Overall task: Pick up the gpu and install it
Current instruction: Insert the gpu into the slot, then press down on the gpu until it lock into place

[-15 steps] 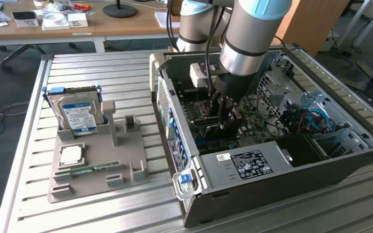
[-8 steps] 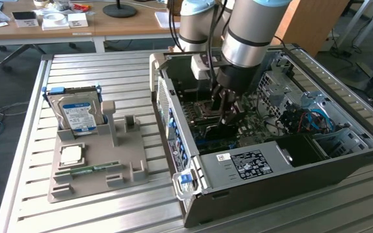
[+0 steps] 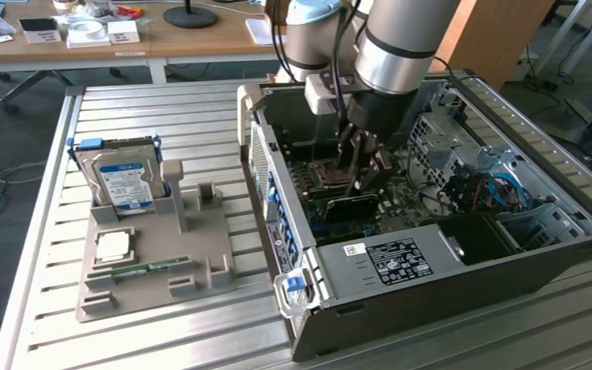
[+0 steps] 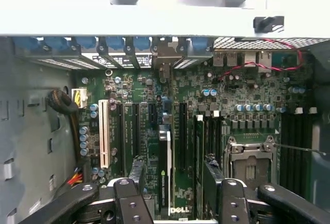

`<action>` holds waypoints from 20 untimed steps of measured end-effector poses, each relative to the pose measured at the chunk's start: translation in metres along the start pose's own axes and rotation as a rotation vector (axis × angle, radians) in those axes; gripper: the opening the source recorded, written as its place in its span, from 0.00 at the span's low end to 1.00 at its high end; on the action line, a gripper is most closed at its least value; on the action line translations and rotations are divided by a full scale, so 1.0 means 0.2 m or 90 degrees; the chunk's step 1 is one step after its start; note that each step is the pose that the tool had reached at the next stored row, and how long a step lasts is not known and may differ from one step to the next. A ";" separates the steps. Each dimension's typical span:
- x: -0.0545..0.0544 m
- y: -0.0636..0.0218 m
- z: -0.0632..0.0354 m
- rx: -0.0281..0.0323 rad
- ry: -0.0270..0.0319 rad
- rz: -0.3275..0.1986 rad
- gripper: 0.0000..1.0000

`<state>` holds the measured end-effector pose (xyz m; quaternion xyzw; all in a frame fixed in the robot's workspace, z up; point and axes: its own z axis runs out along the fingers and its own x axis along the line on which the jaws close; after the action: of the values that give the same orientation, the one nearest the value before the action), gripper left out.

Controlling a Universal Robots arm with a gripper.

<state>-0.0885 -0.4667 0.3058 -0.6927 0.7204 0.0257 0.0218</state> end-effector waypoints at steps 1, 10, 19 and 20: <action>0.00 0.000 -0.009 0.0000 0.0000 0.000 0.58; 0.00 0.000 -0.025 0.0001 0.0000 0.000 0.58; 0.00 0.000 -0.024 0.0001 0.0000 0.000 0.58; 0.00 0.000 -0.025 0.0000 0.0000 0.000 0.58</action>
<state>-0.0885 -0.4667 0.3108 -0.6928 0.7204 0.0257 0.0218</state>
